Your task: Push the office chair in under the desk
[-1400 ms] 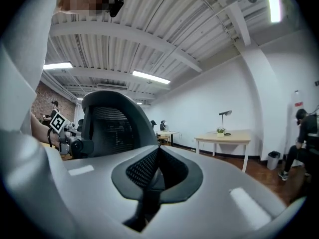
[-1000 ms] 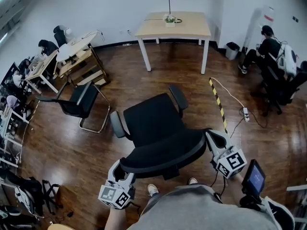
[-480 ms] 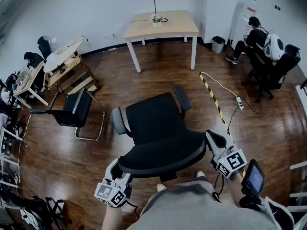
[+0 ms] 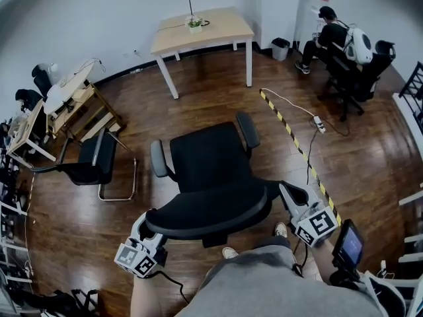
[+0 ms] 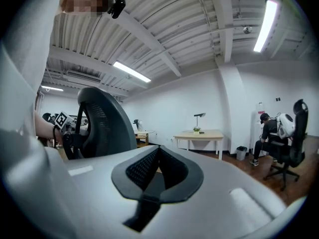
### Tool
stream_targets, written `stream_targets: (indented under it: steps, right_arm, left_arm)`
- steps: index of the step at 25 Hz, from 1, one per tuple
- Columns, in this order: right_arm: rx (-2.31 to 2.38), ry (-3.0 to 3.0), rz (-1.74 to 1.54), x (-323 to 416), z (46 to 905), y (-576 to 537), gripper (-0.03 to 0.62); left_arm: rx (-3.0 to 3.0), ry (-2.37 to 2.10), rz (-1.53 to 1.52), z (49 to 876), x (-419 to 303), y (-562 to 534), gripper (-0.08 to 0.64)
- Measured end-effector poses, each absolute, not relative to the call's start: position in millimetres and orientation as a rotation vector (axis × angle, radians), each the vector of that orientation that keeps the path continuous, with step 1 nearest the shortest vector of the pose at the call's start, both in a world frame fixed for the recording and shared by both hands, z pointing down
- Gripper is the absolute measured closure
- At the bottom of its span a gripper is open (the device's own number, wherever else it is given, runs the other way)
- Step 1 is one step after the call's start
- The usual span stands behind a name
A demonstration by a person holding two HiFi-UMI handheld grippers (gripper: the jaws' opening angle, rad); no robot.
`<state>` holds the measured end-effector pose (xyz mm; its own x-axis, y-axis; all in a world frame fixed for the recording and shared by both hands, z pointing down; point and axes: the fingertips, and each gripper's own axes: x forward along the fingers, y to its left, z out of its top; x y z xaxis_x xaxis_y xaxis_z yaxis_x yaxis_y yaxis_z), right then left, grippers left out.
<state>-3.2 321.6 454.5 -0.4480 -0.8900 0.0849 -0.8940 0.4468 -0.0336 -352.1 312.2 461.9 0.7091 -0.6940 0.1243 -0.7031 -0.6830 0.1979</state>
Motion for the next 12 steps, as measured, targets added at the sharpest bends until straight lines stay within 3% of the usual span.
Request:
stream_targets:
  steps: [12]
  right_arm:
    - [1.392, -2.742, 0.123, -42, 453, 334, 0.568]
  left_arm:
    - [2.710, -1.033, 0.073, 464, -372, 299, 0.307]
